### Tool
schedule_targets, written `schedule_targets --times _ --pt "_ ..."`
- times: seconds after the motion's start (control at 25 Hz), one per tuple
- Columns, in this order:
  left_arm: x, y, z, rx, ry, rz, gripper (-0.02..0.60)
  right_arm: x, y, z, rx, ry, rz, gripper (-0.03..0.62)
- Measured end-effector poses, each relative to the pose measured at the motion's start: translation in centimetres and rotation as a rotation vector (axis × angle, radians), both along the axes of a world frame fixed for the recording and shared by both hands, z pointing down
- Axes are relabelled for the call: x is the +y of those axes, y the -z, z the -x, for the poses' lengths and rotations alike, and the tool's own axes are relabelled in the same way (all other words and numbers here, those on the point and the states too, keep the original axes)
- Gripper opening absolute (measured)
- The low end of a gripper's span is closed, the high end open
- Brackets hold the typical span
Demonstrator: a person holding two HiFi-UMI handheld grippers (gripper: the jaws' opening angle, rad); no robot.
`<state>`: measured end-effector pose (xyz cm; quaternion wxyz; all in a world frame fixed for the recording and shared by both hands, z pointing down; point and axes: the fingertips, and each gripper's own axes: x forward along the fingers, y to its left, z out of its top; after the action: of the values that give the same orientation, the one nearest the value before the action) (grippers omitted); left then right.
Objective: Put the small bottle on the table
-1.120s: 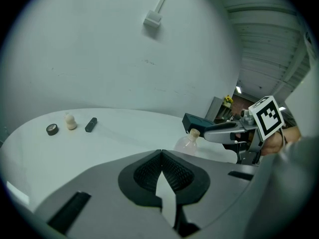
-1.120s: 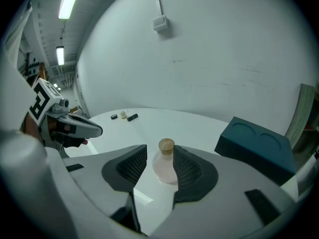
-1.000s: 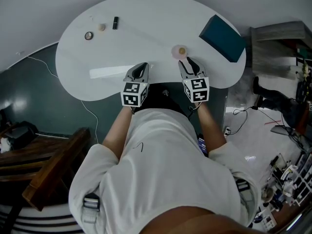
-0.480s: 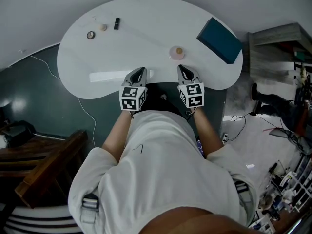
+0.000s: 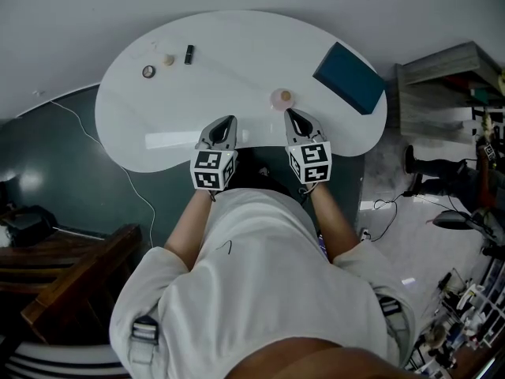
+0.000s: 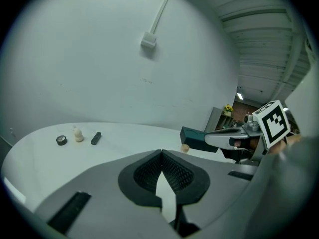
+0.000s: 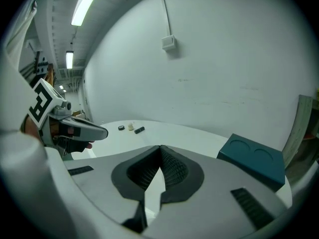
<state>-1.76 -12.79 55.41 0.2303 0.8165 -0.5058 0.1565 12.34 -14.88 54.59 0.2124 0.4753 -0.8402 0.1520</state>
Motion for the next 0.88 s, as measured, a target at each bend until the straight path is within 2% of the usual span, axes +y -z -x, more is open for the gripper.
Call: schedule_targets --times 0.52,0.68,0.88 --pt "-4.0 9.2 -0.3 0.044 -0.001 -0.198 0.012 -3.2 9.5 1.0 -0.053 0.005 -0.192 -0.003" --pt "-5.0 11.7 0.0 0.084 0.010 -0.246 0.012 -3.9 11.6 1.3 -0.049 0.009 -0.242 -0.003" --pt "-5.6 14.2 0.0 0.007 -0.015 -0.330 0.012 -4.6 13.7 1.4 -0.048 0.005 -0.286 -0.003"
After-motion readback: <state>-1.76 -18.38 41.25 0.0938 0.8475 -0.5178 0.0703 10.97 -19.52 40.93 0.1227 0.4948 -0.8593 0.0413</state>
